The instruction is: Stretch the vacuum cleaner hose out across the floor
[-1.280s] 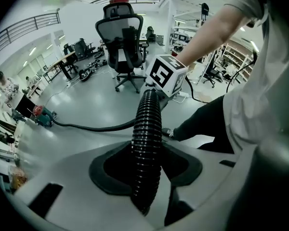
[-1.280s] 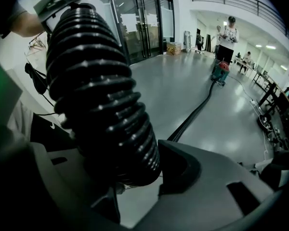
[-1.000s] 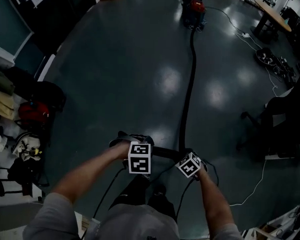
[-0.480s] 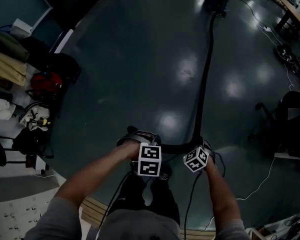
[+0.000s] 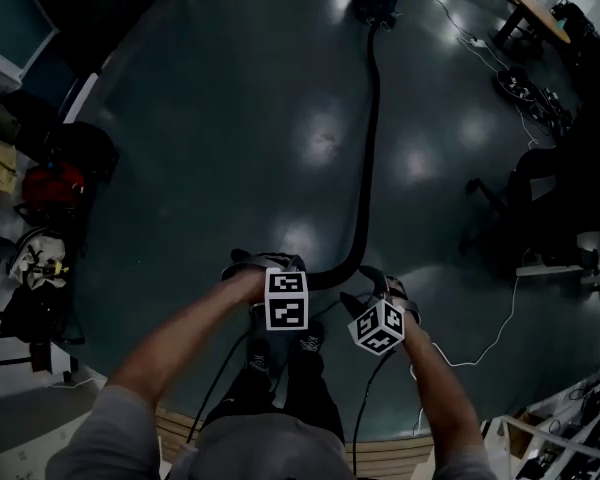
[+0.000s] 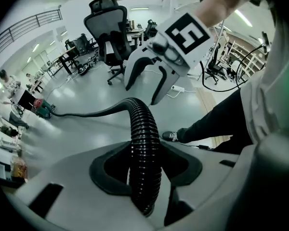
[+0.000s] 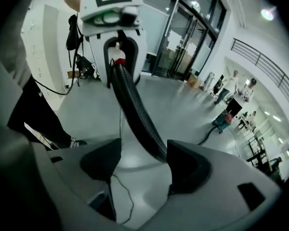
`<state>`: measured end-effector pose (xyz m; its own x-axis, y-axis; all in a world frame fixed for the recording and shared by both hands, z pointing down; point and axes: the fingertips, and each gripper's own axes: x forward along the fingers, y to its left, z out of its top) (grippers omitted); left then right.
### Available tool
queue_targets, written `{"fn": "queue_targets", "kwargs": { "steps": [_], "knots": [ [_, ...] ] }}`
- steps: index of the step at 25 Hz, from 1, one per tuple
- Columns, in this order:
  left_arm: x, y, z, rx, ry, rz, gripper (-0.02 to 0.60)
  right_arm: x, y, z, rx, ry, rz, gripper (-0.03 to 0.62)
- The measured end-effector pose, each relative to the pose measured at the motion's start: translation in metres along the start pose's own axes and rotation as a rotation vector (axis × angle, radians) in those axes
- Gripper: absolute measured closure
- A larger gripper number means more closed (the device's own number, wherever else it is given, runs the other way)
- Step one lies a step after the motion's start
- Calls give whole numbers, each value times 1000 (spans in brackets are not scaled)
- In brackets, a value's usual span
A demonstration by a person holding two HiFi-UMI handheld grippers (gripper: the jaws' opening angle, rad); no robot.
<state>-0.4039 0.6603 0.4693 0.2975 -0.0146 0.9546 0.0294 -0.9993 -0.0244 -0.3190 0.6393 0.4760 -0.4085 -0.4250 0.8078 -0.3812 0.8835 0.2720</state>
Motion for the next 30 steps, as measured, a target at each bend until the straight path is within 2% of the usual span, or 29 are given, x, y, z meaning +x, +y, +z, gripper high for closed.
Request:
{"fn": "queue_targets", "kwargs": {
  "steps": [3, 6, 8, 10, 12, 15, 17, 20, 25, 27, 30],
  "knots": [
    [-3, -7, 3, 50, 2, -2, 399, -9, 26, 54, -111, -64, 85, 316],
    [-7, -15, 15, 63, -16, -1, 397, 0, 51, 71, -237, -32, 200, 316],
    [-12, -17, 18, 63, -31, 4, 399, 7, 55, 73, -298, -15, 213, 319],
    [-18, -19, 15, 45, -54, 11, 397, 8, 54, 80, -333, -20, 205, 416],
    [-23, -20, 8, 6, -90, 24, 397, 7, 56, 88, -363, -23, 217, 419],
    [-29, -18, -4, -59, -155, 76, 397, 5, 60, 97, -364, -24, 244, 422],
    [-36, -12, -20, -119, -174, 123, 366, 4, 60, 100, -342, -24, 257, 424],
    [-52, -4, -58, -196, -209, 186, 299, -4, 55, 101, -332, -28, 260, 424],
    [-65, 5, -135, -341, -202, 277, 275, -20, 52, 106, -380, -20, 285, 424],
    [-59, 7, -150, -340, -191, 275, 275, -28, 49, 108, -389, -23, 298, 424],
    [-42, 7, -144, -282, -212, 239, 275, -44, 42, 115, -397, -33, 301, 424]
  ]
}}
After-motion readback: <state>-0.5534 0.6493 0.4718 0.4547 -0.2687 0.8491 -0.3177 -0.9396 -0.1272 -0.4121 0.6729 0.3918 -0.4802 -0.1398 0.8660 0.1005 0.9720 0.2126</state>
